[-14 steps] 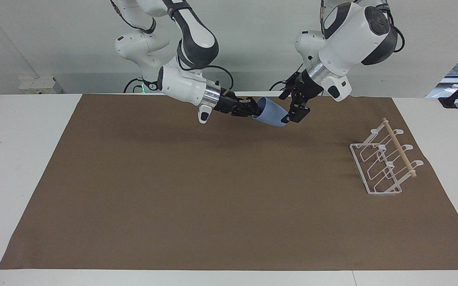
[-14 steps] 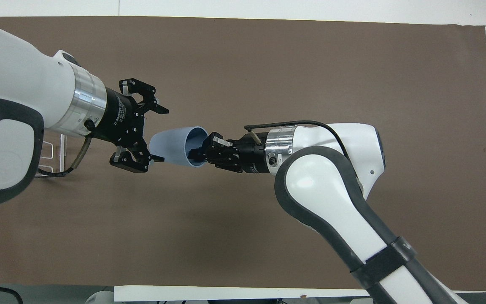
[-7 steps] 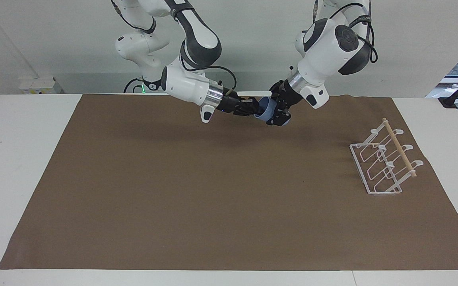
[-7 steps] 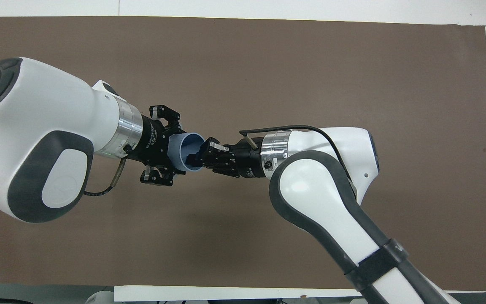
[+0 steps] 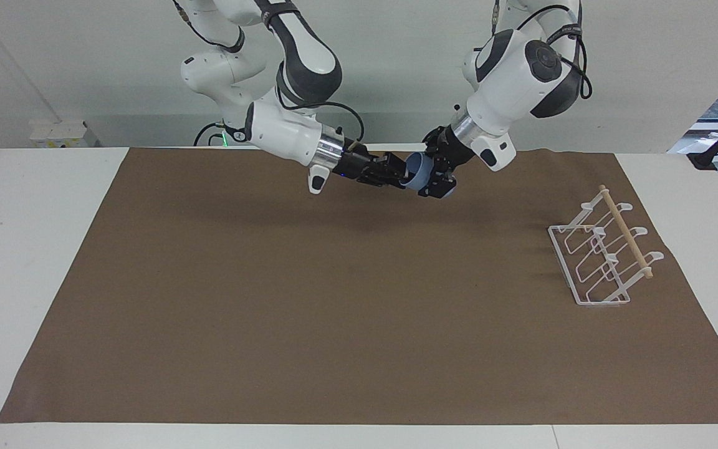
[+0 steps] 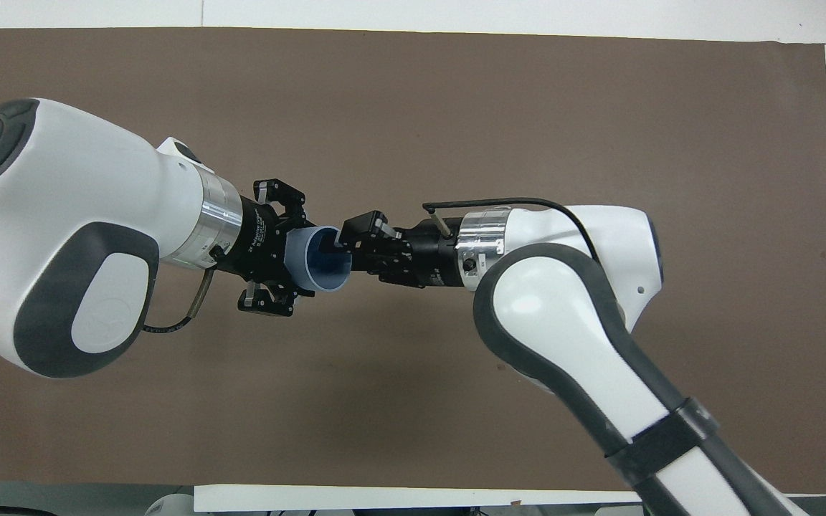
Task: Hang cup on cup holder
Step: 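Close the left gripper on the cup while the right gripper releases, then move the cup with the left gripper onto the clear cup holder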
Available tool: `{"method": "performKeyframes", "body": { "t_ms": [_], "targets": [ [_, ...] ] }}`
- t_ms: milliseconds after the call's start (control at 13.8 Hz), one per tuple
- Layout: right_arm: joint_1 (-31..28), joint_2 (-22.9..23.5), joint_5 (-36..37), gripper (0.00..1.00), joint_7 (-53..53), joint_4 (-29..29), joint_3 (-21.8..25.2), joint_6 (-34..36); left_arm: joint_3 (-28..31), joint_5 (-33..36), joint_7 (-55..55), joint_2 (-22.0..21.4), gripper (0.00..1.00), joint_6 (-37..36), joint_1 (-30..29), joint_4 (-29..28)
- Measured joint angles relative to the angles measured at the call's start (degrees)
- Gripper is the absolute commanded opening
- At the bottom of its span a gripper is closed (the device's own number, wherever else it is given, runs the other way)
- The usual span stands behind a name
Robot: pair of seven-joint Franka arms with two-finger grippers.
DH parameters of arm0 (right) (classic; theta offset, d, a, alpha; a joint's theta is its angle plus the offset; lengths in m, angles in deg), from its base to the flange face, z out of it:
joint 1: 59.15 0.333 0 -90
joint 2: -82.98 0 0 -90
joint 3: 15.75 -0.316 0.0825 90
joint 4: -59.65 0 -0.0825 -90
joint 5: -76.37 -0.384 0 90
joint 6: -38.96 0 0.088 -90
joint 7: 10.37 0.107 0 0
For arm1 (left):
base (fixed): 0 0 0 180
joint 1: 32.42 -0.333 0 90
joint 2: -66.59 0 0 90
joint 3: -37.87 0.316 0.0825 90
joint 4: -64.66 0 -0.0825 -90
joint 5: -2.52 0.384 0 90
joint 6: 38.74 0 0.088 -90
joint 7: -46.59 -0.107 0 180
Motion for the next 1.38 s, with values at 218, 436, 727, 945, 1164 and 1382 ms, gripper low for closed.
{"method": "performKeyframes", "body": {
  "t_ms": [218,436,727,945,1164,1382],
  "targets": [
    [-14.90,-1.49,17.64,1.00,-0.60,-3.94,0.79,13.48,0.76,15.08,0.02,0.73,0.00,-3.44,-3.00,-0.35],
    [-27.25,-4.38,40.05,1.00,-2.68,-5.59,1.33,21.00,0.70,37.55,0.05,2.65,0.00,-8.04,-3.17,-0.05],
    [-30.31,-5.65,67.03,1.00,-3.09,-11.59,1.21,32.03,0.48,68.75,0.83,8.48,0.00,-13.37,-2.01,-0.11],
    [-32.73,-5.80,75.37,1.00,-3.04,-21.48,1.18,44.59,0.62,90.58,1.04,13.26,0.00,-18.28,-2.15,0.29],
    [-34.49,-6.09,76.58,1.00,-3.16,-28.80,1.15,53.76,0.98,106.42,7.55,20.82,0.00,-24.99,-3.04,0.80],
    [-34.69,-5.21,77.44,1.00,-7.15,-28.49,1.04,53.96,1.10,110.16,13.40,24.52,0.00,-27.18,-4.09,1.72]
  ]
}}
